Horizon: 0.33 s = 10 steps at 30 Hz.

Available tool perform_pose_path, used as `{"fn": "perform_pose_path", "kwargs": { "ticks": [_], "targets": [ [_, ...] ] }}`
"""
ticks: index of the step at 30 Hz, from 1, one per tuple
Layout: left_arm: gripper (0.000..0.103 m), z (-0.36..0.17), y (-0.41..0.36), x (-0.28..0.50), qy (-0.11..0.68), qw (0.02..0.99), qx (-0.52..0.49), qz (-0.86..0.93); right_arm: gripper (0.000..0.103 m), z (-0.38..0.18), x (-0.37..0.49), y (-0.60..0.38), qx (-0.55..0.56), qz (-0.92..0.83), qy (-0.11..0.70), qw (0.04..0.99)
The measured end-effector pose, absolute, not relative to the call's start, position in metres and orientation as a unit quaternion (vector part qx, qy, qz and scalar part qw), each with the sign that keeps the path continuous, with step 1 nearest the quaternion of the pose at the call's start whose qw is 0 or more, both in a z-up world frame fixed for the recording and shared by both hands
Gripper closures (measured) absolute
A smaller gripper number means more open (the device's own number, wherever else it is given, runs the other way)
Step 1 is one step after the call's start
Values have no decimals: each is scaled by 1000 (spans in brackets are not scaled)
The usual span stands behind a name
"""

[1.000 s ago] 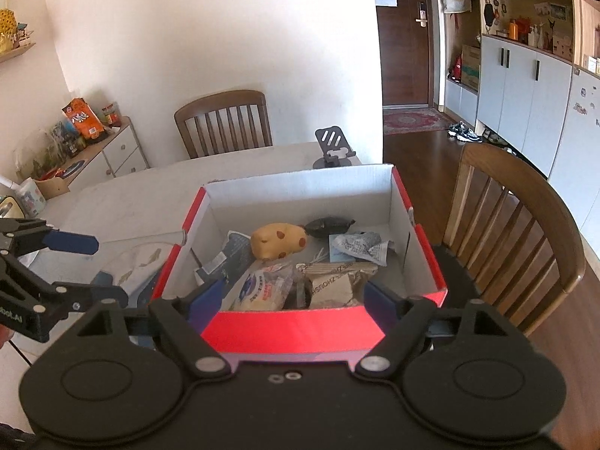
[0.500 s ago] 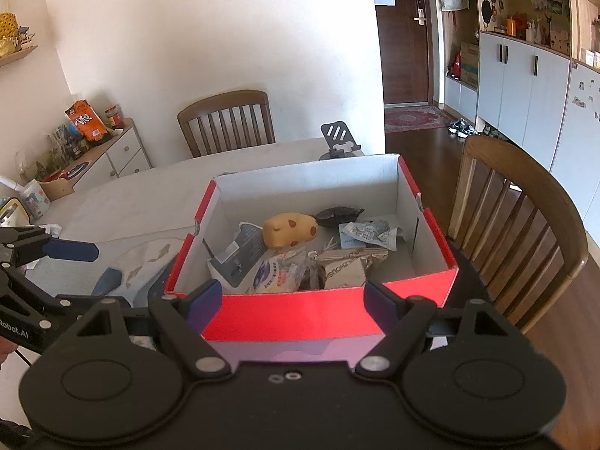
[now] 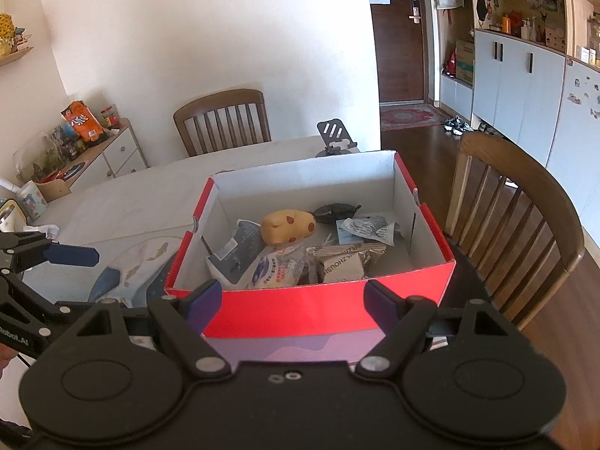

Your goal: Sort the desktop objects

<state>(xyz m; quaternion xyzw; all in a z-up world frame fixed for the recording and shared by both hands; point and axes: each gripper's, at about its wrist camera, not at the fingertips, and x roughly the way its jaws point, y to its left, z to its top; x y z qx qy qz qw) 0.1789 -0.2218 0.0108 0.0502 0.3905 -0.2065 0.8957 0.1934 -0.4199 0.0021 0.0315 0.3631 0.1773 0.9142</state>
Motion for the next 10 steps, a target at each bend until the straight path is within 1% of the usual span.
{"fn": "perform_pose_path", "kwargs": {
  "ticks": [10],
  "targets": [
    [0, 14, -217, 178, 386, 897, 52, -209, 20, 2, 191, -419, 34, 171, 365, 915]
  ]
}}
